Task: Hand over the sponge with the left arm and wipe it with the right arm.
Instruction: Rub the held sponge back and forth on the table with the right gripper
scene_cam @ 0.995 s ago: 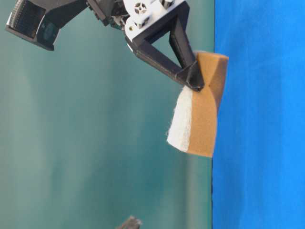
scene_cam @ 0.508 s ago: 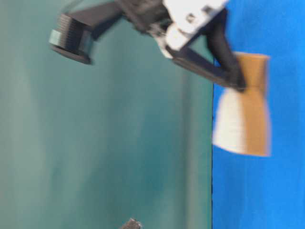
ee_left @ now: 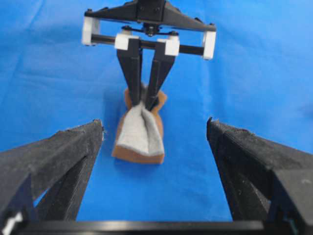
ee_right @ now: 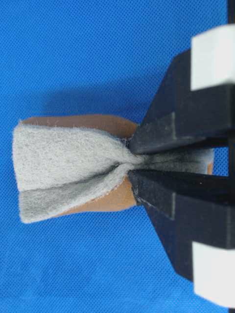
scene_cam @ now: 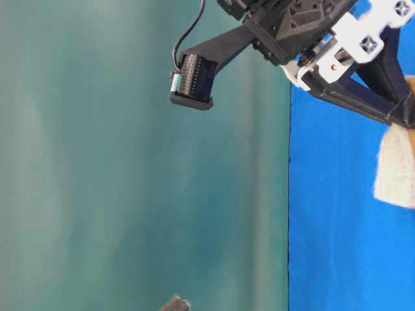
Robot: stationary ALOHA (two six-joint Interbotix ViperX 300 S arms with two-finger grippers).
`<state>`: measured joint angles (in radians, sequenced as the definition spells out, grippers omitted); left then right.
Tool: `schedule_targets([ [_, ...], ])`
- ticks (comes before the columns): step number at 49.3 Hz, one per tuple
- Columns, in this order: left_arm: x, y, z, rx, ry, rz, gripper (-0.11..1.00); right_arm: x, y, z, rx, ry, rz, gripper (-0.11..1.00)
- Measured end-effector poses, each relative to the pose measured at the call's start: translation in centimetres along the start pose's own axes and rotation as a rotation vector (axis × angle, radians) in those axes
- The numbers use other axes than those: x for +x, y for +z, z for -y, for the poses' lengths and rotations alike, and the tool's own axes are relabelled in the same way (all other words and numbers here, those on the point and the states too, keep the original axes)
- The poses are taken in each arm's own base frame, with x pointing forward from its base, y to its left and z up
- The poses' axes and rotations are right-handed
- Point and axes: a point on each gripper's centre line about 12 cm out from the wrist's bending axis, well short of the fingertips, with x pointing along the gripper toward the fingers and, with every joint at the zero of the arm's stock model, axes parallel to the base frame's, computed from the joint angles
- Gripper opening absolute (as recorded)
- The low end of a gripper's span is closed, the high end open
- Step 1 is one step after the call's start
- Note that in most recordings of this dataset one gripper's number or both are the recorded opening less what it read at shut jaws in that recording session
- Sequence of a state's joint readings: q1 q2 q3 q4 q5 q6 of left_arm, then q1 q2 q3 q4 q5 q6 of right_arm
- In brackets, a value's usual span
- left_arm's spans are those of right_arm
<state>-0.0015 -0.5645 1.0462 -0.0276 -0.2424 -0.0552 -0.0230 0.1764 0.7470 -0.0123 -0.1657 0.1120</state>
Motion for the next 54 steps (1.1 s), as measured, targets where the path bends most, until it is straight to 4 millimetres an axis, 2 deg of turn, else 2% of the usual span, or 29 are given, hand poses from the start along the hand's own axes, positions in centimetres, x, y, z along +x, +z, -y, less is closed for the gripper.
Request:
schedule_targets([
  [14,0.1,-0.1,0.0,0.0,0.0,-0.002,0.83,-0.1,0.2,2.3,0.021,-0.043,0.002,0.15],
  [27,0.1,-0.1,0.0,0.0,0.0,-0.002,0.83,-0.6,0.3,8.1,0.073,-0.152,0.018,0.15],
  [35,0.1,-0.1,0.0,0.0,0.0,-0.002,0.83,-1.0,0.3,10.2,0.087,-0.194,0.026,0.15],
  [44,0.1,-0.1,0.0,0.0,0.0,-0.002,0.83,-1.0,0.4,10.2,0.088,-0.194,0.027,0.15],
  [54,0.1,0.0,0.0,0.0,0.0,0.0,0.84,-0.5,0.5,7.1,0.066,-0.136,0.027,0.15],
])
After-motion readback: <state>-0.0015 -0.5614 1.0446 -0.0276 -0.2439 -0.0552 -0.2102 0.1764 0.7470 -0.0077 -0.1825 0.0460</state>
